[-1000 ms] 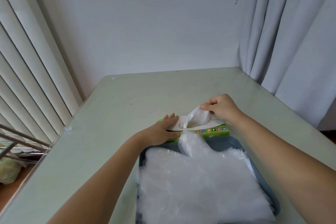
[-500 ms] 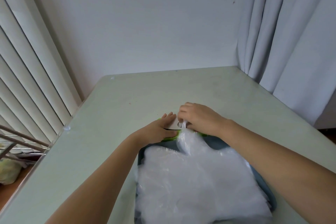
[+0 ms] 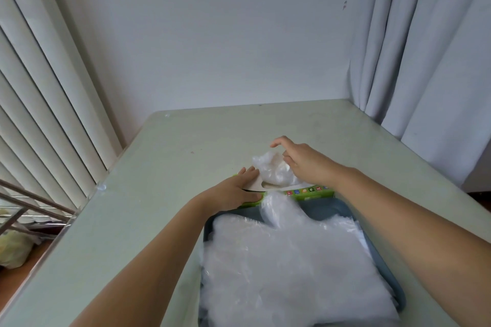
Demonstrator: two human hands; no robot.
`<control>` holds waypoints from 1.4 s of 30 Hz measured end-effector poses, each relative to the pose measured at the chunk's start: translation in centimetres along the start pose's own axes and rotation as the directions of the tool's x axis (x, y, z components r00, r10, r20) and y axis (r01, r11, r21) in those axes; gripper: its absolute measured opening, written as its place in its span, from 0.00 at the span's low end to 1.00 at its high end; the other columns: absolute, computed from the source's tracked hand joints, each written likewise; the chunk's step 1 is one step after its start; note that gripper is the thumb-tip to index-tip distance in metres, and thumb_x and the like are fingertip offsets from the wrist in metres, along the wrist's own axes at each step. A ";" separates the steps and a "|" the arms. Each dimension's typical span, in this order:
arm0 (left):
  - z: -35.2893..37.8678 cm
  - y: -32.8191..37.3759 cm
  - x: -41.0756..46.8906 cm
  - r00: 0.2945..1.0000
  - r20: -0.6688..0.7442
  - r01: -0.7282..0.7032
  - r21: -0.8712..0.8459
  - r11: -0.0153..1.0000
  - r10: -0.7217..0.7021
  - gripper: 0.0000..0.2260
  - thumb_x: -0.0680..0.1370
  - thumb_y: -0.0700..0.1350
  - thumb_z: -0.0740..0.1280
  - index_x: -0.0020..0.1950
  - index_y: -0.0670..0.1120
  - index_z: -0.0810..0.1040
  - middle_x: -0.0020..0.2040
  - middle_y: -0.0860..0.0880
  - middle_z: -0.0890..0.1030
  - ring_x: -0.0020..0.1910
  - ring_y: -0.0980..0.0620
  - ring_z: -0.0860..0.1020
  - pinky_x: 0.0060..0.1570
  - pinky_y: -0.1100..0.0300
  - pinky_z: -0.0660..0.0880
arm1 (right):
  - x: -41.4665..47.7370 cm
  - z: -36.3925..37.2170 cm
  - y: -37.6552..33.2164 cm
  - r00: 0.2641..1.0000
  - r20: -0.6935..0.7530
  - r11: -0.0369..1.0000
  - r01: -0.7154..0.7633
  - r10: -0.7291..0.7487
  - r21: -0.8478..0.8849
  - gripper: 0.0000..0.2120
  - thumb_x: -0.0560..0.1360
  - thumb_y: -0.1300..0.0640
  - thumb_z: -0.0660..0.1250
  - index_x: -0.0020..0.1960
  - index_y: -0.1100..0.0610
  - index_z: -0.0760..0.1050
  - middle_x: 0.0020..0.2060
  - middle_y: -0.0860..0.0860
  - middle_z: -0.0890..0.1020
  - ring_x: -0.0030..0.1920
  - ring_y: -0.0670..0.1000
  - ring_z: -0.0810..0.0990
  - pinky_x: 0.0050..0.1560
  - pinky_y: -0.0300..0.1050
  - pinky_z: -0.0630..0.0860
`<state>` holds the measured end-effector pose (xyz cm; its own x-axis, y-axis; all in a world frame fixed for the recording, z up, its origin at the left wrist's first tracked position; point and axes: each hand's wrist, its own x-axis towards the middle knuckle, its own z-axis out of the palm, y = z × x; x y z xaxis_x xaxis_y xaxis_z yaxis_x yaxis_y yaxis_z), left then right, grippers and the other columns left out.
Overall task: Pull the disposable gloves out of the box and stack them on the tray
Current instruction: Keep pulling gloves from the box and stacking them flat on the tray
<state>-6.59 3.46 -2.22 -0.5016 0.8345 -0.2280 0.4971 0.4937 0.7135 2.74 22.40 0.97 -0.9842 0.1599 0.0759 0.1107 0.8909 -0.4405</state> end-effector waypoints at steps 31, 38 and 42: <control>0.3 -0.2 2.3 0.953 -0.287 -0.097 -0.596 0.797 -0.098 0.07 0.69 0.39 0.77 0.44 0.41 0.82 0.41 0.46 0.83 0.39 0.49 0.81 0.43 0.58 0.76 | -0.4 0.1 0.2 0.917 -0.352 0.866 0.012 0.191 0.500 0.08 0.75 0.65 0.67 0.41 0.53 0.78 0.35 0.45 0.79 0.31 0.37 0.75 0.37 0.26 0.70; 0.3 0.2 2.1 0.954 -0.281 -0.084 -0.587 0.805 -0.106 0.11 0.69 0.43 0.74 0.45 0.36 0.81 0.39 0.44 0.81 0.38 0.48 0.78 0.42 0.57 0.74 | -0.8 -0.9 -0.7 0.953 -0.296 0.945 0.043 0.058 0.323 0.13 0.74 0.67 0.66 0.54 0.52 0.78 0.46 0.45 0.81 0.30 0.41 0.76 0.40 0.31 0.72; 0.1 0.4 2.0 0.950 -0.294 -0.073 -0.543 0.837 -0.108 0.03 0.74 0.36 0.69 0.40 0.40 0.81 0.34 0.48 0.79 0.32 0.52 0.75 0.32 0.66 0.70 | -1.1 -2.2 -1.4 0.964 -0.256 0.947 0.008 0.078 0.320 0.12 0.74 0.68 0.65 0.52 0.57 0.84 0.43 0.48 0.85 0.36 0.42 0.82 0.45 0.35 0.77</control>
<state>-7.34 5.34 -2.43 -0.7381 0.6674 -0.0987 0.0681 0.2192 0.9733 3.98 21.96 3.46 -0.9045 0.3322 0.2676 0.0525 0.7091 -0.7032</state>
